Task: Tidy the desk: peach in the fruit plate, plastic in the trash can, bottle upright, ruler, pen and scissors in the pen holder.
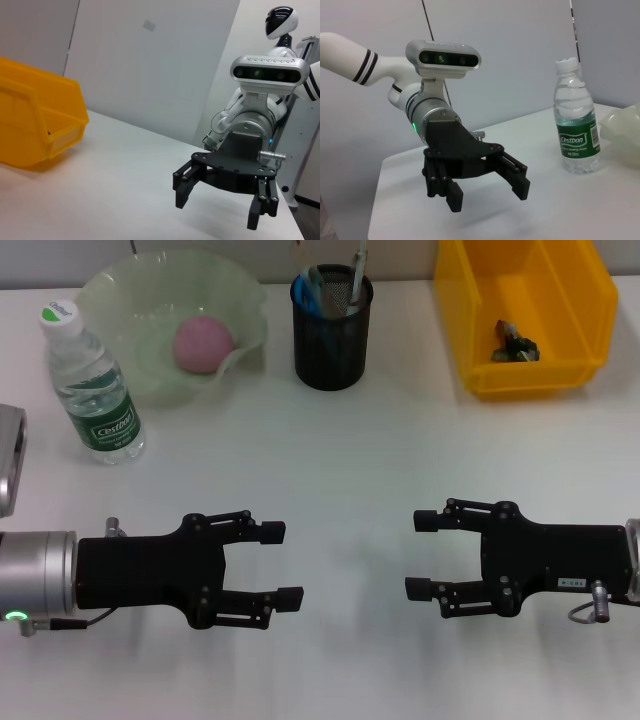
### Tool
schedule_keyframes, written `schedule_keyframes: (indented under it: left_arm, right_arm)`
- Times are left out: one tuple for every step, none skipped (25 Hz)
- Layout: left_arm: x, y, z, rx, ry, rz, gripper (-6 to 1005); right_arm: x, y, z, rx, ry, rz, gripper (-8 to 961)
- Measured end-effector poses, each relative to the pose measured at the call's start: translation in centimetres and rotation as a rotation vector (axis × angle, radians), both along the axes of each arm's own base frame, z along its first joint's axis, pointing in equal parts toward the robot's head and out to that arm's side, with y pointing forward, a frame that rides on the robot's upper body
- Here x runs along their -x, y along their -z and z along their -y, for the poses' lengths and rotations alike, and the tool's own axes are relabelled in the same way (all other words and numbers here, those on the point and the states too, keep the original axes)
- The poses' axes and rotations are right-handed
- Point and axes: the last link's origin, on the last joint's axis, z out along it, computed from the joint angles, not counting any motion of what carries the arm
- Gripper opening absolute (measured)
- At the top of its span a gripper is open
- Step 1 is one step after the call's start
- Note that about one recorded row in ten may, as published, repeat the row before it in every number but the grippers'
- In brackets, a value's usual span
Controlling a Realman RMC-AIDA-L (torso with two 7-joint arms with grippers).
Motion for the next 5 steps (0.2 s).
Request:
schedule_keyframes:
  left_arm:
    - [-0.01, 0.01, 0.01, 0.0, 0.001, 0.0, 847]
    - [-0.02, 0.02, 0.03, 0.0, 0.001, 0.001, 847]
    - [-0.03, 0.05, 0.06, 0.001, 0.002, 0.002, 847]
    - [-0.03, 0.05, 0.06, 0.001, 0.002, 0.002, 847]
    - [-0.03, 0.05, 0.06, 0.0, 0.002, 0.002, 847]
  right_arm:
    - [0.01, 0.02, 0.0, 0.0, 0.0, 0.0, 827]
    - [0.02, 0.03, 0.01, 0.0, 0.0, -0.001, 827]
    - [0.02, 0.04, 0.03, 0.0, 0.0, -0.001, 827]
    - [0.02, 0.07, 0.04, 0.001, 0.0, -0.001, 827]
    - [0.02, 0.07, 0.04, 0.001, 0.0, -0.001, 827]
